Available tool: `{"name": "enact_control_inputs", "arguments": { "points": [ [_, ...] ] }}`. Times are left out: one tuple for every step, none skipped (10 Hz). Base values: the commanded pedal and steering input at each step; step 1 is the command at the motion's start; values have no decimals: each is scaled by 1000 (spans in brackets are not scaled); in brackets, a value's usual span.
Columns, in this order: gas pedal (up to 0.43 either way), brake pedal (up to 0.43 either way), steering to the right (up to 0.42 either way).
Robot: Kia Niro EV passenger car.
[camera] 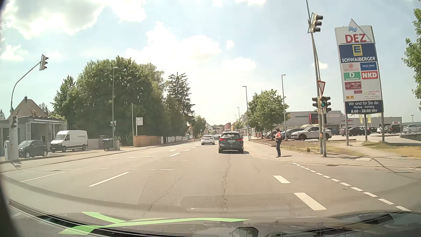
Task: Follow the waypoints while adhering to traffic rules and regulations
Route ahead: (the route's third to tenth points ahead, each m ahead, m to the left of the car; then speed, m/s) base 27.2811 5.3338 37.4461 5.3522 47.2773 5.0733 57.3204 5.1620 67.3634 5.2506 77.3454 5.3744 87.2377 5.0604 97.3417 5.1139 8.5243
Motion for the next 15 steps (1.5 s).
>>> {"name": "enact_control_inputs", "arguments": {
  "points": [
    [260,0,-2],
    [260,0,-3],
    [268,0,-2],
    [268,0,-2],
    [268,0,-2],
    [268,0,-2],
    [268,0,-2],
    [268,0,-2],
    [268,0,-2],
    [268,0,-2],
    [268,0,-2],
    [268,0,-2],
    [268,0,-2],
    [268,0,-2],
    [268,0,-2]
  ]
}}
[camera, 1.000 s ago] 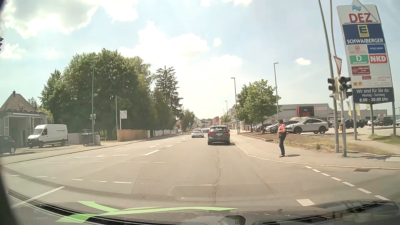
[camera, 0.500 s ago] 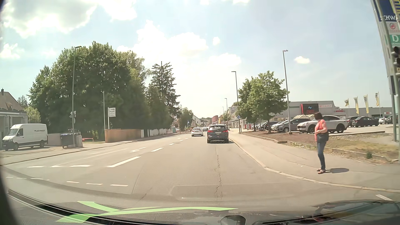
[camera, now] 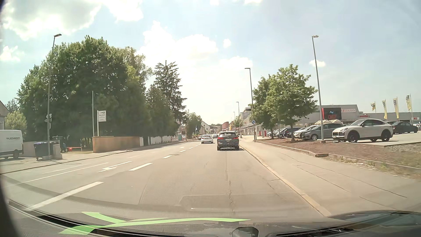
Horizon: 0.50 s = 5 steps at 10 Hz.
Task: Follow the waypoints while adhering to traffic rules and regulations
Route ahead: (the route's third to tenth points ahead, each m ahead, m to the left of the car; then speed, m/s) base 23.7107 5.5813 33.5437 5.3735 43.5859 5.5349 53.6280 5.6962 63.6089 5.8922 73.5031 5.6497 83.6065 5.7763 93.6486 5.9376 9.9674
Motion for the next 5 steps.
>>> {"name": "enact_control_inputs", "arguments": {
  "points": [
    [268,0,-2],
    [268,0,-2],
    [268,0,-2],
    [268,0,-2],
    [268,0,-2]
  ]
}}
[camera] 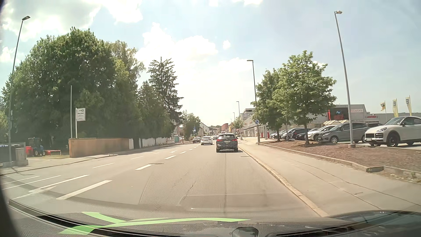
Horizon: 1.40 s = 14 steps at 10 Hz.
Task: Follow the waypoints while adhering to traffic rules and regulations
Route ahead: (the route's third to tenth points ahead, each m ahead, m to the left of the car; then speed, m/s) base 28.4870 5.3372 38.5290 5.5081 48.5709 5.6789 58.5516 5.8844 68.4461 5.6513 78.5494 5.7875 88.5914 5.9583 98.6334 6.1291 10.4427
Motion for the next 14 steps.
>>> {"name": "enact_control_inputs", "arguments": {
  "points": [
    [268,0,-2],
    [260,0,-2],
    [260,0,-2],
    [220,0,-2],
    [177,0,-2],
    [138,0,-3],
    [130,0,-3],
    [130,0,-3],
    [130,0,-3],
    [130,0,-3],
    [130,0,-3],
    [130,0,-3],
    [130,0,-4],
    [130,0,-5]
  ]
}}
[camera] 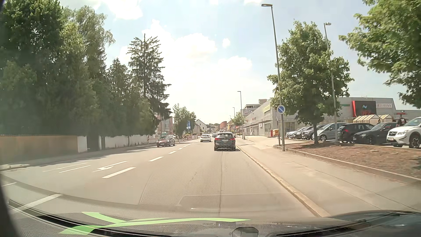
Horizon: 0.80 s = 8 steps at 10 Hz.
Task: Follow the waypoints while adhering to traffic rules and regulations
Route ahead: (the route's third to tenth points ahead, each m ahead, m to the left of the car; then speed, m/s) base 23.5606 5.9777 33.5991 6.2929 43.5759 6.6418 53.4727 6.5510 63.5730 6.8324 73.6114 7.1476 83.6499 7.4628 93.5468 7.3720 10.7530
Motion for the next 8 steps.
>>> {"name": "enact_control_inputs", "arguments": {
  "points": [
    [130,0,-6],
    [130,0,-8],
    [130,0,-8],
    [130,0,-9],
    [130,0,-10],
    [130,0,-10],
    [130,0,-10],
    [130,0,-9]
  ]
}}
